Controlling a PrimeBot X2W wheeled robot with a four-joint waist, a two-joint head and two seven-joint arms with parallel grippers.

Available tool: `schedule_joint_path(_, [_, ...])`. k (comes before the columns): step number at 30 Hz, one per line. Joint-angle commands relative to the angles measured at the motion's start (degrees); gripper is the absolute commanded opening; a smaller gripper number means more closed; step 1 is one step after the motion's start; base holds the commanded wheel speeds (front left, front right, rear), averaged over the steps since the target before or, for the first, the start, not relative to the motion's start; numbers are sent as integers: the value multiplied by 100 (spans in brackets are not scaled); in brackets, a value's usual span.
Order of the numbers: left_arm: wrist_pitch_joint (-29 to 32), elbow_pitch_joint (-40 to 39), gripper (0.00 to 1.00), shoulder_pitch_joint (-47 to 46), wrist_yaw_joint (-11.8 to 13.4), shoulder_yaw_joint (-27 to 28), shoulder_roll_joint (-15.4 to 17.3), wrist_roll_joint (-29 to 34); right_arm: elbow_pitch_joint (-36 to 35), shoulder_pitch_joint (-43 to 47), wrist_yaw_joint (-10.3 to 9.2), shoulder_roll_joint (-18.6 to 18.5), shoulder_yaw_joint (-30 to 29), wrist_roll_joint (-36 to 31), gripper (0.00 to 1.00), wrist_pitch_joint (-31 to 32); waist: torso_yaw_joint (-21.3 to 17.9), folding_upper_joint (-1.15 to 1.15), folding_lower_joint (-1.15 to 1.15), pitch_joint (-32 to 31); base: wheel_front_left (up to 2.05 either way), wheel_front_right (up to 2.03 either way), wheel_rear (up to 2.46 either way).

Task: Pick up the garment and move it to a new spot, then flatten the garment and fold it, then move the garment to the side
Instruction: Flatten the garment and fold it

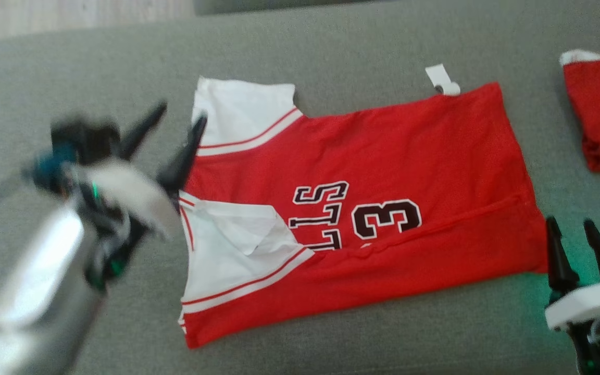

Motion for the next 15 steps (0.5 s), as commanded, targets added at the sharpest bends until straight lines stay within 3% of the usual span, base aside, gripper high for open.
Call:
schedule_joint_path(1, [331, -8, 100, -535, -75, 194, 281, -62, -234, -217, -5, -104, 88, -78, 100, 26, -172, 0, -1, 336, 0, 0, 0])
schedule_joint_path(8, [2329, 1384, 100, -2471, -322, -71, 407, -616, -349, -581, -5, 12, 239, -286, 100, 114, -566, 0, -1, 848, 0, 0, 0])
schedule_joint_path(15, [2810, 2546, 100, -3282, -338, -130, 691, -466, -269, -974, -5, 282, 317, -199, 100, 41, -1117, 0, -1, 1241, 0, 0, 0])
